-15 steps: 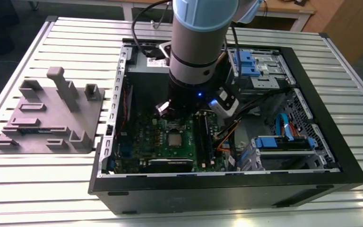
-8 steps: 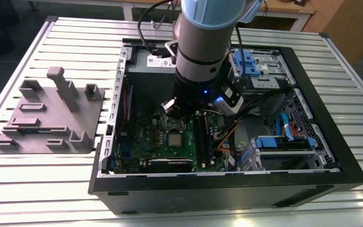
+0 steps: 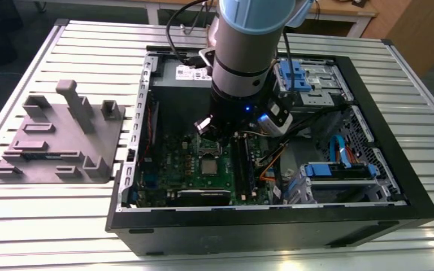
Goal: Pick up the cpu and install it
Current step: 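Close the cpu cover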
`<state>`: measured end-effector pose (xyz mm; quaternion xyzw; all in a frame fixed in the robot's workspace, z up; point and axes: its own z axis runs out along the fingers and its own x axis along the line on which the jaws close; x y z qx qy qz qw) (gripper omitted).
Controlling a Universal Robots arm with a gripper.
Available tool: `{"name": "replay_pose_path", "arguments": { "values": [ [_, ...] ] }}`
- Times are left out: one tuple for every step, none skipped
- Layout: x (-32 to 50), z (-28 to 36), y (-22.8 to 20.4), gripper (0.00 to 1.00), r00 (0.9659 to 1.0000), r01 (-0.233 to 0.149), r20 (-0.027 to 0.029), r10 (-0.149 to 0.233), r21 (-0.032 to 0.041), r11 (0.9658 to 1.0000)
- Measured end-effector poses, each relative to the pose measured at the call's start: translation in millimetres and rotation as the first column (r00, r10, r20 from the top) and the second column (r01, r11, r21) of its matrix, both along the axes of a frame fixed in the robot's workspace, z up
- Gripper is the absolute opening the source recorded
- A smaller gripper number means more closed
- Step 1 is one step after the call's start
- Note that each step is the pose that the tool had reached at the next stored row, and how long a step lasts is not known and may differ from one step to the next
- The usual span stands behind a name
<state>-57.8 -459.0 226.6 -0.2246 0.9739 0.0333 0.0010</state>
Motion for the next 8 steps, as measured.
{"name": "replay_pose_path", "arguments": {
  "values": [
    [0.0,0.0,0.0,0.1,1.0,0.0,0.0,0.0,0.0,1.0],
    [0.0,0.0,0.0,0.1,1.0,0.0,0.0,0.0,0.0,1.0],
    [0.0,0.0,0.0,0.1,1.0,0.0,0.0,0.0,0.0,1.0],
    [0.0,0.0,0.0,0.1,1.0,0.0,0.0,0.0,0.0,1.0],
    [0.0,0.0,0.0,0.1,1.0,0.0,0.0,0.0,0.0,1.0],
    [0.0,0.0,0.0,0.1,1.0,-0.001,0.0,0.001,-0.0001,1.0],
    [0.0,0.0,-0.1,0.1,1.0,-0.002,0.0,0.002,-0.0001,1.0],
    [0.0,0.0,-0.1,0.1,1.0,-0.007,0.0,0.007,0.0,1.0]
  ]
}}
